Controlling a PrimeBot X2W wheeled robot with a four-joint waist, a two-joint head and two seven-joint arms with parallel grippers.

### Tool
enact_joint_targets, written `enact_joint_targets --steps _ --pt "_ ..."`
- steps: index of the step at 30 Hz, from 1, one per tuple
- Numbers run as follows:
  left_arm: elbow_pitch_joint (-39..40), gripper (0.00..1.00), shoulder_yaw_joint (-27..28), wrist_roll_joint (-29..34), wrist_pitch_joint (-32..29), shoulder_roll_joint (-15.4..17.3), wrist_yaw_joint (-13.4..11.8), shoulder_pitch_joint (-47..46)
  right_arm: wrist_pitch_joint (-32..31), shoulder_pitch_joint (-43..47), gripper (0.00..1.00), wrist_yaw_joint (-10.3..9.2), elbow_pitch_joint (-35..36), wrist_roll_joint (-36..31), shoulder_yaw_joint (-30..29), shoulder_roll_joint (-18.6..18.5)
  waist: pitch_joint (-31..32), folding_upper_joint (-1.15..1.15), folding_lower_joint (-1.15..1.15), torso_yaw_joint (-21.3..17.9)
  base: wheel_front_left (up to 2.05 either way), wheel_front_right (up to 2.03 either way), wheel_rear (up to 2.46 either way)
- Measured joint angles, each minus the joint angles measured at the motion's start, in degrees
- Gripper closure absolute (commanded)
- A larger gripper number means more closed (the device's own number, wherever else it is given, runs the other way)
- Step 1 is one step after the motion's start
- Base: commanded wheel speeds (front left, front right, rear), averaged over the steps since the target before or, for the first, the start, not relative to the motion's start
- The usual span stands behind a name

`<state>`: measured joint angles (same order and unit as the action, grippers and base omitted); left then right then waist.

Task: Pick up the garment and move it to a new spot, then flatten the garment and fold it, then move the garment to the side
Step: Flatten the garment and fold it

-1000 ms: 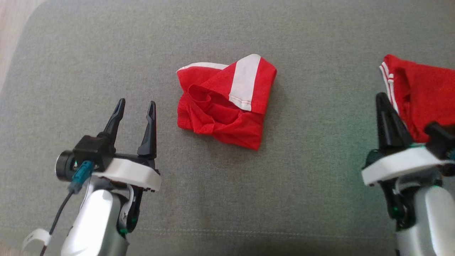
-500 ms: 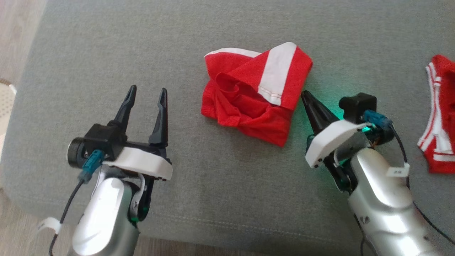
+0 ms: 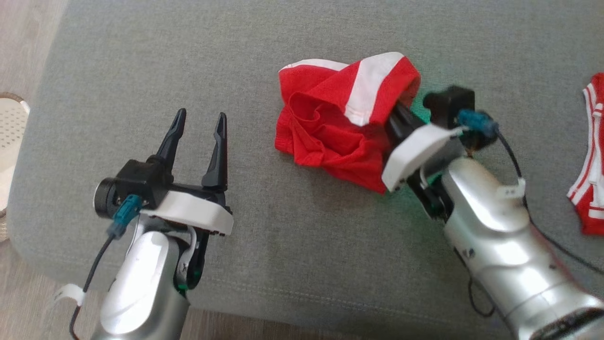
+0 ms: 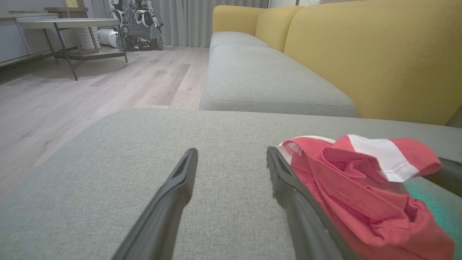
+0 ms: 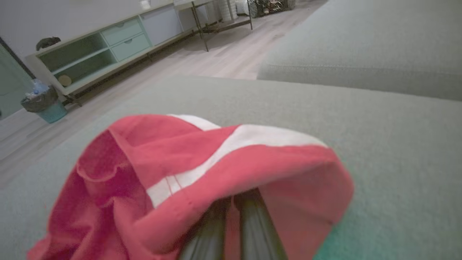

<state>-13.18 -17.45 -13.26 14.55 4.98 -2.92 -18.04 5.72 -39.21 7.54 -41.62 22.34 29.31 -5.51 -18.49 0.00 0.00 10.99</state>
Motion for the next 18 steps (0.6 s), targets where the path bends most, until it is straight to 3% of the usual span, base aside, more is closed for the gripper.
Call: enact_joint_targets --steps 7,18 --pt "0.37 0.0 -0.08 0.0 0.0 -1.03 0.97 -0.57 -0.51 -7.8 1.0 0.0 -0.67 2.54 4.78 -1.86 -0.46 0.0 0.0 1.77 0.0 0.0 0.0" --pt "0.8 0.0 -0.38 -0.59 0.01 -2.48 0.99 -1.49 -1.0 -17.77 1.0 0.0 -10.54 8.28 11.03 -2.55 -2.61 0.0 0.0 6.46 0.0 0.0 0.0"
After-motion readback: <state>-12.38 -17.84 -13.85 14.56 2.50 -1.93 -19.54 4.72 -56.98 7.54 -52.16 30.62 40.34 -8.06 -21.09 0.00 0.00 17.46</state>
